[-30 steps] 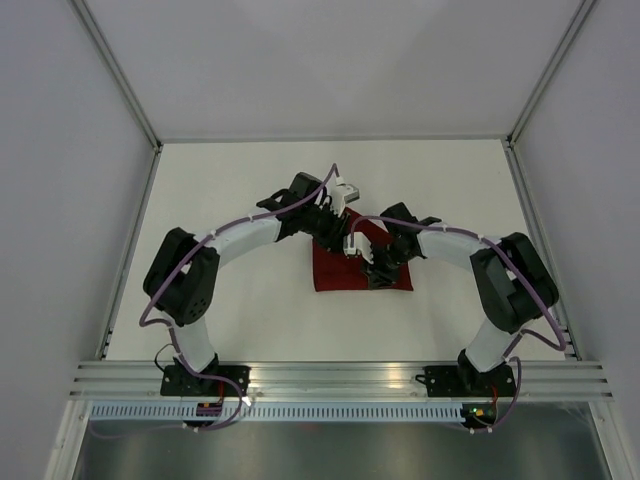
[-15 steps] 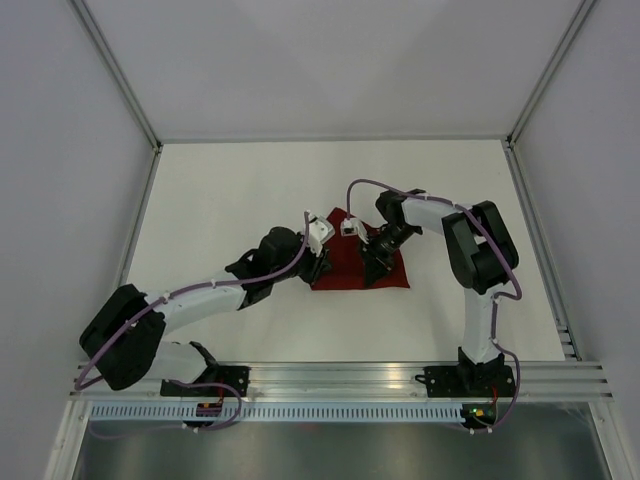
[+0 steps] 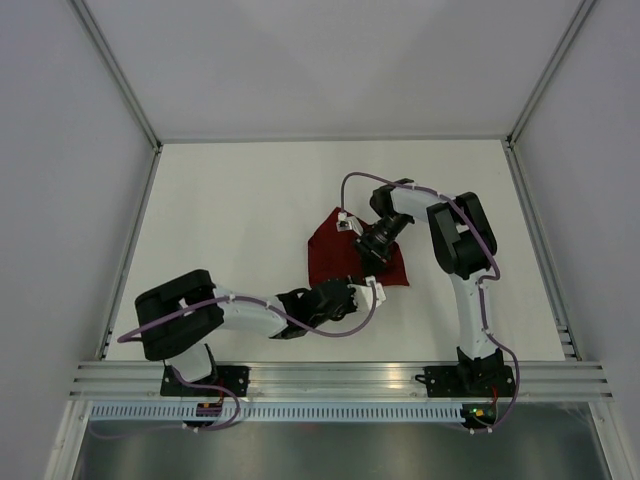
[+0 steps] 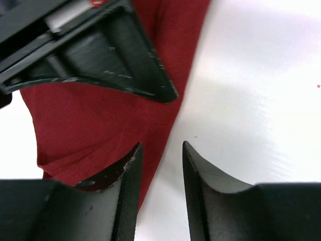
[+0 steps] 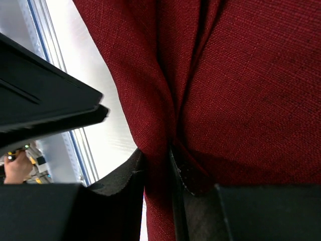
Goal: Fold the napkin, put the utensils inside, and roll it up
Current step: Roll the napkin at the center of the board.
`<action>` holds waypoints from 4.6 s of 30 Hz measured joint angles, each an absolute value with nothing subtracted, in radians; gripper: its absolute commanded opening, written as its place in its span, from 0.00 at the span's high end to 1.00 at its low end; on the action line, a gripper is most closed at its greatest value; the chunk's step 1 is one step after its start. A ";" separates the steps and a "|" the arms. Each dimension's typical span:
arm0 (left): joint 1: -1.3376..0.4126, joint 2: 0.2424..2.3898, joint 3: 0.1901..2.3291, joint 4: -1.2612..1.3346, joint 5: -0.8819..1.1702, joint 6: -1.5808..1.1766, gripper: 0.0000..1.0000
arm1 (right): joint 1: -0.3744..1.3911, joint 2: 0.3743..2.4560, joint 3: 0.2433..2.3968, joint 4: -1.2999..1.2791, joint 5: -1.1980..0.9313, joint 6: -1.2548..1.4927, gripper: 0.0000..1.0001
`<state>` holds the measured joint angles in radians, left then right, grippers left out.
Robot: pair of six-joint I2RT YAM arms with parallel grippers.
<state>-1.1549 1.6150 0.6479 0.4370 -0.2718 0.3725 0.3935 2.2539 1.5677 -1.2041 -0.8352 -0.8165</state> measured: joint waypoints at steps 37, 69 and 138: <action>-1.176 1.826 0.831 0.364 -0.369 0.525 0.98 | 0.387 2.339 1.674 -1.316 -0.830 -0.747 0.59; -0.865 1.832 0.931 0.267 0.327 0.197 0.98 | 0.165 1.723 1.195 -0.588 -0.739 -0.550 0.30; -0.593 1.998 1.225 -0.301 0.878 0.039 0.64 | 0.634 1.567 0.793 -0.372 -0.474 -0.877 0.71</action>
<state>-0.5926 1.9980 1.2255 -0.3008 0.8780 0.0395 0.6342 1.5665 0.7929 -0.3721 -0.4744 -0.8768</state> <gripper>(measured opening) 0.355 0.341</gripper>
